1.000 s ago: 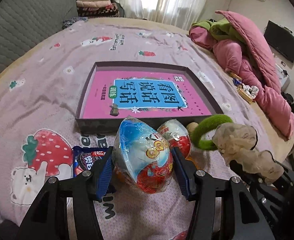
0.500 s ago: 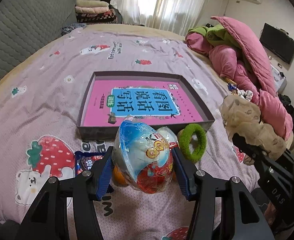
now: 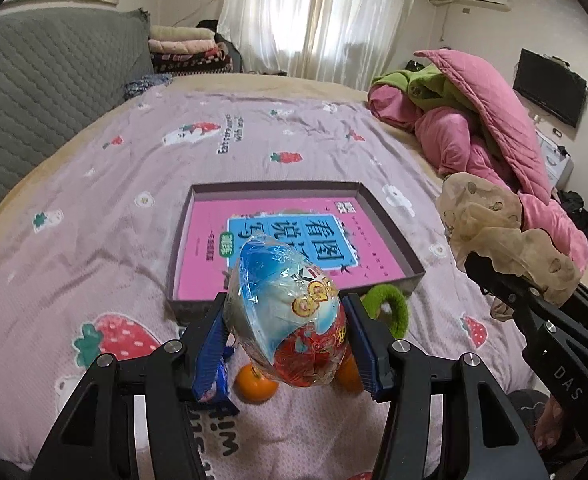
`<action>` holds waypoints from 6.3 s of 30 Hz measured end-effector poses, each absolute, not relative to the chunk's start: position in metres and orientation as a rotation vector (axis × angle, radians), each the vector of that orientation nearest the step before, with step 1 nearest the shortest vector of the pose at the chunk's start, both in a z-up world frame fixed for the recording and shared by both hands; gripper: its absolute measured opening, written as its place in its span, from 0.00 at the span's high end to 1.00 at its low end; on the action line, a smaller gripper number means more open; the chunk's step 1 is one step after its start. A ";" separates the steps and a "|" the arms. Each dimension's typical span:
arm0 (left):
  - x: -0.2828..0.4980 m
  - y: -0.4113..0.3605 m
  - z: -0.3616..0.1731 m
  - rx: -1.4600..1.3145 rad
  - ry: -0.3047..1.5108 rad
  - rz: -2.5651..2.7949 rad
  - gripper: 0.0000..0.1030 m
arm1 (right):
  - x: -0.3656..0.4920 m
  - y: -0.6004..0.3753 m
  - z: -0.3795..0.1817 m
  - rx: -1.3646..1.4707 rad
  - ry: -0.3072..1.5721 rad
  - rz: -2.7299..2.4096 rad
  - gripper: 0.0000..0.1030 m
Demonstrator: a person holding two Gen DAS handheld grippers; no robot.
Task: Organize objects
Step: 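Lift and carry the Kinder egg over the tray while right tool carries scrunchie there, then lower and release the Kinder egg onto the book while right tool releases scrunchie, then withdraw both open tools back from the tray toward remaining items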
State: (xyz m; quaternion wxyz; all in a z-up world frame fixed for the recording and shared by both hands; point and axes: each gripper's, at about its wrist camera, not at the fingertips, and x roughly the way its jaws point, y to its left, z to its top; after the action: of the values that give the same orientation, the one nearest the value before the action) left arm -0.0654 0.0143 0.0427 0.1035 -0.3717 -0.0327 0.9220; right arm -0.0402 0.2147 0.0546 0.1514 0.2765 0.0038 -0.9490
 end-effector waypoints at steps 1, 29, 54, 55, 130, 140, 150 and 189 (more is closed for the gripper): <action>-0.067 0.014 0.045 -1.087 -0.094 2.724 0.44 | -0.041 0.215 0.056 0.790 0.010 -2.726 0.82; -0.152 -0.007 0.046 -1.023 -0.044 2.817 0.44 | -0.112 0.214 0.069 0.710 0.058 -2.786 0.82; -0.228 -0.004 0.013 -1.095 -0.024 2.830 0.44 | -0.190 0.224 0.034 0.834 0.081 -2.772 0.82; -0.229 -0.003 0.007 -1.106 -0.022 2.825 0.44 | -0.193 0.224 0.029 0.852 0.086 -2.769 0.81; -0.232 0.007 -0.004 -1.118 0.072 2.803 0.28 | -0.209 0.231 0.002 0.991 -0.020 -2.671 0.25; -0.205 0.008 0.026 -1.032 0.097 2.862 0.27 | -0.193 0.228 0.023 0.909 -0.023 -2.664 0.24; -0.178 0.001 0.043 -1.015 0.009 2.877 0.27 | -0.165 0.228 0.044 0.849 -0.026 -2.666 0.17; -0.059 0.028 0.037 -1.077 0.028 2.829 0.26 | -0.055 0.258 0.043 0.911 -0.020 -2.729 0.16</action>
State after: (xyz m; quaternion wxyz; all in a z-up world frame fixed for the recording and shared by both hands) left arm -0.0587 0.0279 0.0368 0.0569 -0.3552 0.0092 0.9330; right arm -0.0553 0.2578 0.0429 0.1321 0.3138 -0.0067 -0.9402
